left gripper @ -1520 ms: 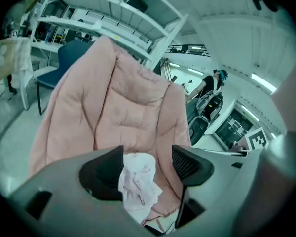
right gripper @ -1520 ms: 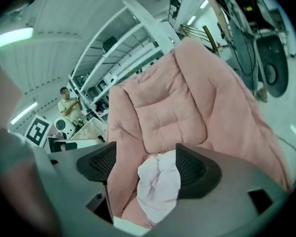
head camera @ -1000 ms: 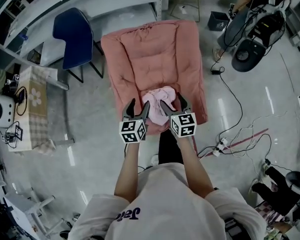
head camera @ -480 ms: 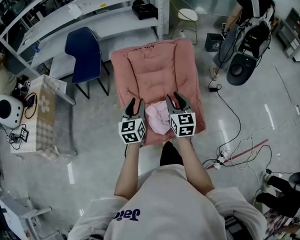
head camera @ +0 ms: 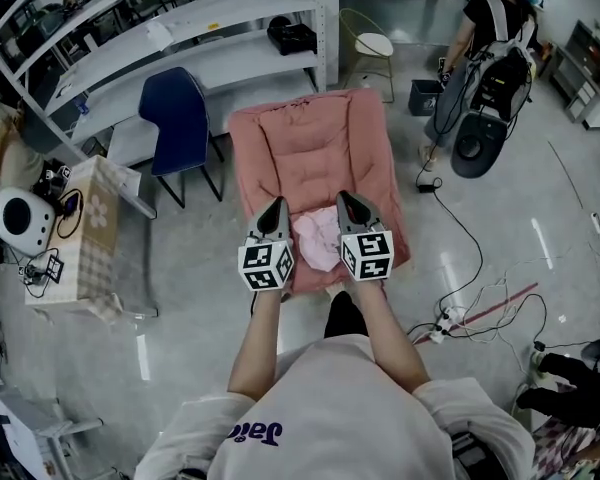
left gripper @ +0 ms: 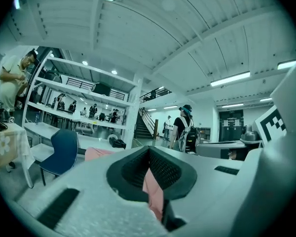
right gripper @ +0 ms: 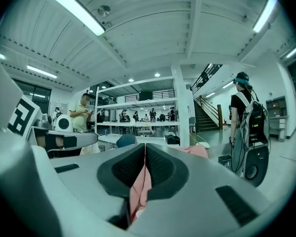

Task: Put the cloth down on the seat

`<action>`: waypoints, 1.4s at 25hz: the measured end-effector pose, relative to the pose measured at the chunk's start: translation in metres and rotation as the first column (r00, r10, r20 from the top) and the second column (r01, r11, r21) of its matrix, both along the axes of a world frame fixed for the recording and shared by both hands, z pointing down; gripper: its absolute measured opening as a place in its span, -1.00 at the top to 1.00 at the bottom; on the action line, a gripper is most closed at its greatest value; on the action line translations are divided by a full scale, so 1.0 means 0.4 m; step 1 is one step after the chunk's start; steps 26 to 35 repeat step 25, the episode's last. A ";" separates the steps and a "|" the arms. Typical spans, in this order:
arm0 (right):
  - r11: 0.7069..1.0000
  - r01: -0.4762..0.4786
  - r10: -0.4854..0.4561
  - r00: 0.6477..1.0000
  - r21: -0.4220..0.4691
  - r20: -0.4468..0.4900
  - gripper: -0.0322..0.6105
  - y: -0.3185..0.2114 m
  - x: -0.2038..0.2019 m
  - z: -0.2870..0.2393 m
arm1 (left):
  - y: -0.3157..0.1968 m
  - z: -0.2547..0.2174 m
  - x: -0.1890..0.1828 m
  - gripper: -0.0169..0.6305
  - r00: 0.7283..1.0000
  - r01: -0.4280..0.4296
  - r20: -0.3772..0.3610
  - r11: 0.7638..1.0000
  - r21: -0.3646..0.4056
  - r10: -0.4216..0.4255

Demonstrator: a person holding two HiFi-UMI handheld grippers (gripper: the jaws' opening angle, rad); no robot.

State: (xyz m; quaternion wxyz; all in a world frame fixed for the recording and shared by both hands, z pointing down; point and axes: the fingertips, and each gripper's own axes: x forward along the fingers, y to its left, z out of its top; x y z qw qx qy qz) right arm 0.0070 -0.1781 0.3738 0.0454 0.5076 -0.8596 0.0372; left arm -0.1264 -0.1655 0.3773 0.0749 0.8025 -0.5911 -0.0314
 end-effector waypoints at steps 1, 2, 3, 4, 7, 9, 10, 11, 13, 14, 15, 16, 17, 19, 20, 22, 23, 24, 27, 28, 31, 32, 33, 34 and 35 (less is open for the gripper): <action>1.000 -0.001 0.001 1.000 0.012 -0.009 0.84 0.014 -0.001 -0.006 | 0.011 -0.007 0.005 0.90 1.000 -0.006 0.005 1.000 0.007 0.006; 1.000 -0.004 0.004 1.000 0.022 -0.018 0.84 0.028 -0.001 -0.011 | 0.022 -0.013 0.010 0.90 1.000 -0.008 0.014 1.000 0.014 0.008; 1.000 -0.010 0.010 1.000 0.028 -0.023 0.84 0.042 0.001 -0.016 | 0.035 -0.017 0.015 0.90 1.000 -0.007 0.022 1.000 0.020 0.007; 0.999 -0.017 0.017 1.000 0.030 -0.022 0.84 0.056 0.004 -0.021 | 0.048 -0.020 0.019 0.90 1.000 -0.006 0.027 1.000 0.025 0.005; 0.999 -0.038 0.038 0.999 0.032 -0.004 0.84 0.093 0.010 -0.040 | 0.090 -0.029 0.024 0.90 0.999 -0.011 0.032 0.999 0.036 0.010; 0.998 -0.047 0.047 0.999 0.037 0.000 0.84 0.109 0.011 -0.053 | 0.105 -0.036 0.023 0.90 0.999 -0.018 0.032 0.999 0.043 0.017; 0.998 -0.047 0.048 0.999 0.038 -0.003 0.84 0.115 0.012 -0.057 | 0.108 -0.038 0.024 0.90 0.999 -0.019 0.033 0.999 0.044 0.018; 0.998 -0.046 0.046 0.999 0.037 -0.007 0.84 0.120 0.014 -0.059 | 0.109 -0.040 0.026 0.90 0.999 -0.017 0.034 0.999 0.043 0.016; 0.998 -0.041 0.042 0.999 0.036 -0.015 0.84 0.121 0.025 -0.060 | 0.103 -0.041 0.034 0.90 0.999 -0.008 0.037 0.999 0.042 0.006; 0.998 -0.041 0.042 0.999 0.036 -0.017 0.84 0.116 0.035 -0.060 | 0.094 -0.043 0.042 0.90 0.999 -0.006 0.040 0.999 0.041 0.004; 0.998 -0.043 0.044 0.999 0.035 -0.017 0.84 0.106 0.048 -0.060 | 0.082 -0.044 0.054 0.90 0.999 -0.006 0.046 0.999 0.041 0.004; 0.998 -0.045 0.046 0.999 0.033 -0.014 0.84 0.092 0.062 -0.058 | 0.065 -0.047 0.069 0.90 0.999 -0.006 0.054 0.999 0.042 0.004; 0.999 -0.046 0.046 0.999 0.029 -0.009 0.84 0.074 0.077 -0.056 | 0.044 -0.049 0.085 0.90 0.998 -0.007 0.060 0.999 0.044 0.005; 0.999 -0.034 0.034 0.999 0.020 0.001 0.84 0.027 0.104 -0.052 | -0.008 -0.057 0.118 0.90 0.998 -0.008 0.067 0.999 0.047 0.005; 1.000 -0.023 0.023 1.000 0.015 0.003 0.84 0.000 0.114 -0.051 | -0.036 -0.061 0.133 0.90 0.998 -0.007 0.068 0.999 0.047 0.004; 1.000 0.004 -0.004 1.000 0.008 0.012 0.84 -0.051 0.134 -0.056 | -0.091 -0.067 0.164 0.90 0.998 -0.005 0.062 0.999 0.040 0.002; 1.000 0.019 -0.019 1.000 0.006 0.019 0.84 -0.075 0.146 -0.063 | -0.116 -0.072 0.181 0.90 0.998 -0.006 0.056 0.999 0.037 0.004; 0.999 0.034 -0.034 0.999 0.006 0.027 0.84 -0.100 0.158 -0.070 | -0.142 -0.077 0.200 0.90 0.999 -0.008 0.049 0.999 0.035 0.007; 0.999 0.049 -0.049 0.998 0.006 0.034 0.84 -0.125 0.171 -0.078 | -0.167 -0.082 0.219 0.90 0.999 -0.012 0.040 0.999 0.033 0.010; 0.999 0.049 -0.049 0.998 0.006 0.034 0.84 -0.125 0.171 -0.078 | -0.167 -0.082 0.219 0.90 0.999 -0.012 0.040 0.999 0.033 0.010; 0.999 0.049 -0.049 0.998 0.006 0.034 0.84 -0.125 0.171 -0.078 | -0.167 -0.082 0.219 0.90 0.999 -0.012 0.040 0.999 0.033 0.010; 0.999 0.049 -0.049 0.998 0.006 0.034 0.84 -0.125 0.171 -0.078 | -0.167 -0.082 0.219 0.90 0.999 -0.012 0.040 0.999 0.033 0.010; 0.999 0.049 -0.049 0.998 0.006 0.034 0.84 -0.125 0.171 -0.078 | -0.167 -0.082 0.219 0.90 0.999 -0.012 0.040 0.999 0.033 0.010; 0.999 0.049 -0.049 0.998 0.006 0.034 0.84 -0.125 0.171 -0.078 | -0.167 -0.082 0.219 0.90 0.999 -0.012 0.040 0.999 0.033 0.010; 0.999 0.049 -0.049 0.998 0.006 0.034 0.84 -0.125 0.171 -0.078 | -0.167 -0.082 0.219 0.90 0.999 -0.012 0.040 0.999 0.033 0.010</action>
